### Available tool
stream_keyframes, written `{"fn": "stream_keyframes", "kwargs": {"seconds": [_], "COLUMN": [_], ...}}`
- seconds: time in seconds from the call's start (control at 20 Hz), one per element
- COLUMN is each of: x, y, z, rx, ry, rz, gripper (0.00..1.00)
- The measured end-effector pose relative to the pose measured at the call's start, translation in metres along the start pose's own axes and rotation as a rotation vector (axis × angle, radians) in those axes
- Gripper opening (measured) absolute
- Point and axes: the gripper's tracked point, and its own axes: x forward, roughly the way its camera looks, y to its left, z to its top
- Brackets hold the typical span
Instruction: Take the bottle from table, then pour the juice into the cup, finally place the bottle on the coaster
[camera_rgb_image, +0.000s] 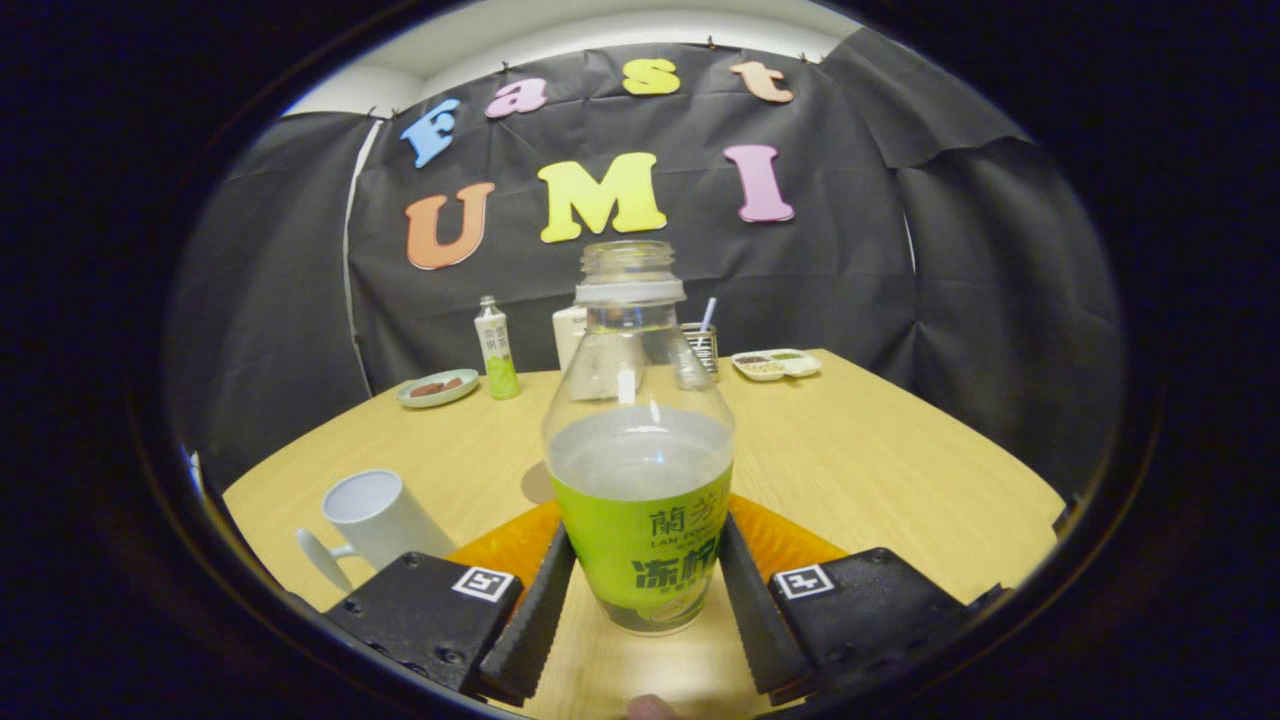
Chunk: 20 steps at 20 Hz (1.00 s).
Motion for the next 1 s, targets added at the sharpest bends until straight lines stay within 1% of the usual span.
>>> {"fn": "stream_keyframes", "kwargs": {"seconds": [0.1,0.25,0.5,0.65,0.8,1.0], "x": [-0.004,-0.003,0.004,0.012,0.014,0.016], "y": [0.001,0.002,0.01,0.022,0.032,0.041], "z": [0.014,0.033,0.057,0.058,0.066,0.074], "rx": [-0.072,-0.238,-0.508,-0.662,-0.827,-0.999], "ry": [-0.034,-0.063,-0.071,-0.062,-0.088,-0.114], "rz": [-0.015,-0.068,-0.137,-0.15,-0.181,-0.223], "gripper": [0.78,0.77,0.77,0.77,0.77,0.77]}}
